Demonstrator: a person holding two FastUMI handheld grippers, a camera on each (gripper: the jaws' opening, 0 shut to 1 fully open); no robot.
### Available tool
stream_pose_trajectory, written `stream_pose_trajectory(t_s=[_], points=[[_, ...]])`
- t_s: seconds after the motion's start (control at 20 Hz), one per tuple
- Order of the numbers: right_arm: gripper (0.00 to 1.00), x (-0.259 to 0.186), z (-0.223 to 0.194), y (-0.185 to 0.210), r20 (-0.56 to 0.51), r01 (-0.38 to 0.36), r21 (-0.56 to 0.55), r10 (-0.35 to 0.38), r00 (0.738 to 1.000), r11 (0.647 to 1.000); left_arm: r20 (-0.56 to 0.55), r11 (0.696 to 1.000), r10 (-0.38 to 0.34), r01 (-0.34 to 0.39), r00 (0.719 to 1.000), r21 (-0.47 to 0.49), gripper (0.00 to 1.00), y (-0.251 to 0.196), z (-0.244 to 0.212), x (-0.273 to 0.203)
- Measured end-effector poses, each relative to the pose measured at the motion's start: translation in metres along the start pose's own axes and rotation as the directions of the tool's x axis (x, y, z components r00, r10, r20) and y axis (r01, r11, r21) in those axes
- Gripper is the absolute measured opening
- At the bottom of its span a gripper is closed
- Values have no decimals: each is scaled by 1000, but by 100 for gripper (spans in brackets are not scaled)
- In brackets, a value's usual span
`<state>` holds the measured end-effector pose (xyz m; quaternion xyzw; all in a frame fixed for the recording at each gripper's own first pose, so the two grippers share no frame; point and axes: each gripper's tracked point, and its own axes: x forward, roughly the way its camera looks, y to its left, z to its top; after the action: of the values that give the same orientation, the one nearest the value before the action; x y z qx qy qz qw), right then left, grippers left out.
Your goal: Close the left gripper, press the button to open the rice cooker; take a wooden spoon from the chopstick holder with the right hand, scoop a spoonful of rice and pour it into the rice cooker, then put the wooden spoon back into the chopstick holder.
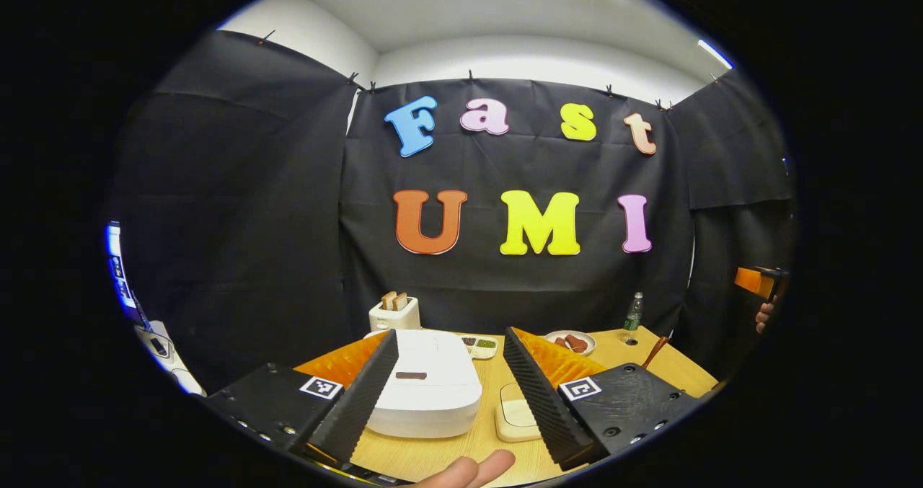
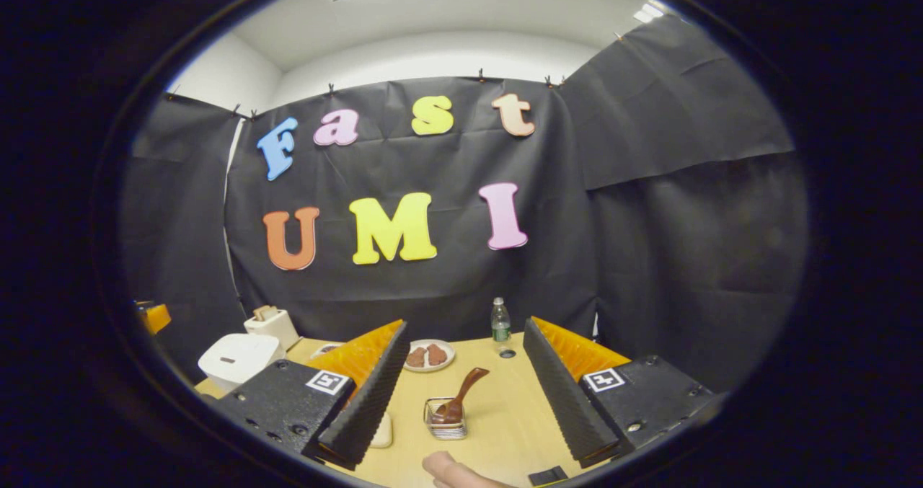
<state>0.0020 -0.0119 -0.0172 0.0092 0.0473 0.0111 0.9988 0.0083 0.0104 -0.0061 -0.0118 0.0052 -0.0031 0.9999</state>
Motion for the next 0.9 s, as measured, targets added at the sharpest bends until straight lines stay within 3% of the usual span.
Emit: stream_pose_trajectory(t_s=[0.25, 0.45, 0.6, 0.7, 0.8, 0.85, 0.9], points=[[100, 0, -1, 8, 7, -38, 19, 38, 999, 999, 41, 998, -57, 56, 998, 17, 94, 1, 4, 10], [100, 0, -11, 8, 7, -58, 25, 58, 998, 998, 66, 997, 24, -29, 998, 78, 94, 34, 1, 26], [100, 2, -13, 6, 25, -59, -2, 59, 998, 998, 59, 1000, -16, 15, 998, 28, 93, 27, -1, 31], [100, 3, -12, 6, 43, -55, -26, 56, 997, 998, 64, 998, -50, 52, 997, -33, 84, 26, 0, 35], [100, 5, -15, 8, 48, -61, -39, 62, 997, 997, 67, 998, -42, 45, 997, -34, 64, 34, 2, 39], [100, 7, -19, 6, 44, -57, -44, 59, 997, 997, 70, 999, -21, 23, 997, -23, 45, 39, -1, 41], [99, 9, -22, 3, 45, -46, -53, 48, 998, 998, 59, 1000, -19, 20, 998, -20, 41, 40, -5, 49]])
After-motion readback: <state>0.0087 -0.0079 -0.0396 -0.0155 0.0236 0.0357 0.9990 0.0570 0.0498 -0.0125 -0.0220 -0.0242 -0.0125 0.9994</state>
